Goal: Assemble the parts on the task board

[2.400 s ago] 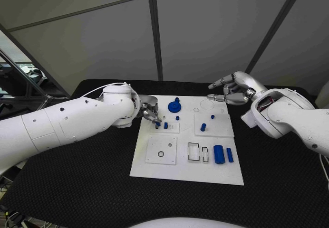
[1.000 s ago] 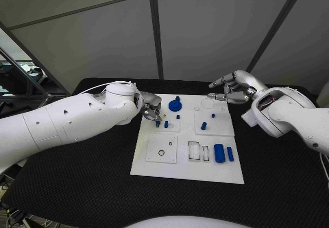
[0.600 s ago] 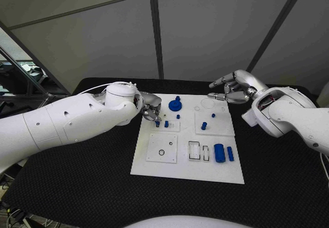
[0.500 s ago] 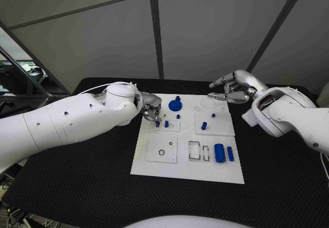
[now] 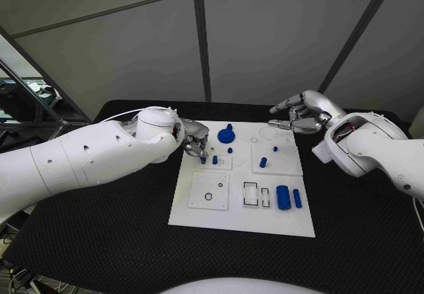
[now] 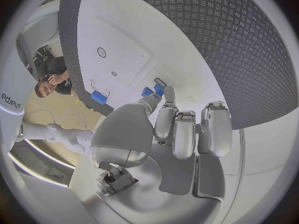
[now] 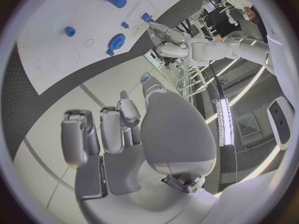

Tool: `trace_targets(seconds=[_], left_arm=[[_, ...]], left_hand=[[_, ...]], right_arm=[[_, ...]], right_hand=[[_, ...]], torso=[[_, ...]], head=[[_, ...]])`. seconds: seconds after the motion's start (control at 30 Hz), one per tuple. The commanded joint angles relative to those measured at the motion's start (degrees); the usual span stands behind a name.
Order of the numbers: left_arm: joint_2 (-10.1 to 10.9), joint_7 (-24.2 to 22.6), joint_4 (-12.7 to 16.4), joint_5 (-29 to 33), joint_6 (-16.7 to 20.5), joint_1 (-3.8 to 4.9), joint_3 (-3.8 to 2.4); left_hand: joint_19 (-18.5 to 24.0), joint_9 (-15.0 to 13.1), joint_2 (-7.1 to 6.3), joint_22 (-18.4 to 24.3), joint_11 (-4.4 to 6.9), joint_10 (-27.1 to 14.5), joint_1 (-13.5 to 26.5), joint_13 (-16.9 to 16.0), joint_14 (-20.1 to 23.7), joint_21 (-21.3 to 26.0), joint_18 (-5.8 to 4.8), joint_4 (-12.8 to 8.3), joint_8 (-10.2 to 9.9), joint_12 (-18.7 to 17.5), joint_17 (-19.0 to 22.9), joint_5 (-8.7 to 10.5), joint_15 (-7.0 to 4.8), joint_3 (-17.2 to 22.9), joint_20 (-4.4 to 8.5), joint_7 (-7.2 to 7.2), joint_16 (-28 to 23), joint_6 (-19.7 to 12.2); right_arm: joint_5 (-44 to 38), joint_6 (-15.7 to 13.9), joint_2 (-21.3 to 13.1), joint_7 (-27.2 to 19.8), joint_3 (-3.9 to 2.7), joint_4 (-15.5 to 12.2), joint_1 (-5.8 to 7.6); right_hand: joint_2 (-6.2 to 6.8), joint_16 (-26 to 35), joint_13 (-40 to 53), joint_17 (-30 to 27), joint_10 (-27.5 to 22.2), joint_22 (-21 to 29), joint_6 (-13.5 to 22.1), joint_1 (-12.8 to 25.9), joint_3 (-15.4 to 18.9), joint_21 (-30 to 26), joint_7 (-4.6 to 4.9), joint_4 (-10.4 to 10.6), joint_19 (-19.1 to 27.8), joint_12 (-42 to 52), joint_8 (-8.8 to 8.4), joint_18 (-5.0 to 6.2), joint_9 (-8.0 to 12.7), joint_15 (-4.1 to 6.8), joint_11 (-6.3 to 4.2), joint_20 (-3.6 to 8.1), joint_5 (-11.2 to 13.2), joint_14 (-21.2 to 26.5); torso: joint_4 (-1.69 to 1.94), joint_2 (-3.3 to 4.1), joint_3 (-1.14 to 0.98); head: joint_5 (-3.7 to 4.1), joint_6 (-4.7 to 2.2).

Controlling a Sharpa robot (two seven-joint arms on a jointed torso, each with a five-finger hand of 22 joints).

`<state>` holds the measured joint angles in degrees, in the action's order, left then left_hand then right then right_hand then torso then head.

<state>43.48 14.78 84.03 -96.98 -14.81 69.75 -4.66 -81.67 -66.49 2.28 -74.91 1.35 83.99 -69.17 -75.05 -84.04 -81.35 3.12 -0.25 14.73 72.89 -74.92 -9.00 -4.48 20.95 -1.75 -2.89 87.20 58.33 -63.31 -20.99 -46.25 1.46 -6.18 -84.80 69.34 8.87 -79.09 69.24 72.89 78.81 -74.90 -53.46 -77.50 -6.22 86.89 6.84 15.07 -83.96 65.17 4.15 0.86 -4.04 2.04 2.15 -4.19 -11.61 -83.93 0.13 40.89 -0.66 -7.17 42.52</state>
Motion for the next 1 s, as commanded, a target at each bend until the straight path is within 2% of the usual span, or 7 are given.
trace_targets(seconds=[0.03,1.0], left_arm=[[0.05,-1.03,0.13,-1.09,0.42,0.07,0.07],[-0.01,-3.44,0.37,-3.85,2.24,-0.03,0.72]], left_hand=[[-0.47,-0.06,-0.01,-3.97,0.21,0.47,-0.79,-8.16,-5.22,-0.37,-0.14,-6.81,0.27,-0.34,-12.27,-0.26,-0.19,6.57,-0.03,0.43,0.3,0.15],[-0.51,-0.05,-0.11,-4.05,0.21,0.43,-0.7,-8.06,-5.22,-0.42,-0.16,-6.92,0.27,-0.57,-12.28,-0.32,-0.17,6.62,-0.05,0.45,0.31,0.28]], right_arm=[[0.1,0.25,0.07,-0.59,-0.04,-0.03,0.1],[0.1,0.36,0.13,-0.64,-0.04,0.12,0.09]], right_hand=[[-0.46,0.26,0.07,0.05,0.0,-11.34,-0.27,0.3,-0.28,0.03,0.07,0.01,-3.64,0.3,-0.31,0.19,0.08,0.38,-0.17,0.22,0.27,-2.41],[-0.54,0.31,0.03,0.0,-0.02,-11.28,-0.28,0.39,-0.27,-0.02,0.07,0.0,-3.61,0.28,-0.33,0.2,0.09,0.39,-0.17,0.23,0.31,-2.41]], torso=[[0.04,0.0,0.0],[-0.02,0.02,0.0]], head=[[0.01,0.06],[-0.07,0.2]])
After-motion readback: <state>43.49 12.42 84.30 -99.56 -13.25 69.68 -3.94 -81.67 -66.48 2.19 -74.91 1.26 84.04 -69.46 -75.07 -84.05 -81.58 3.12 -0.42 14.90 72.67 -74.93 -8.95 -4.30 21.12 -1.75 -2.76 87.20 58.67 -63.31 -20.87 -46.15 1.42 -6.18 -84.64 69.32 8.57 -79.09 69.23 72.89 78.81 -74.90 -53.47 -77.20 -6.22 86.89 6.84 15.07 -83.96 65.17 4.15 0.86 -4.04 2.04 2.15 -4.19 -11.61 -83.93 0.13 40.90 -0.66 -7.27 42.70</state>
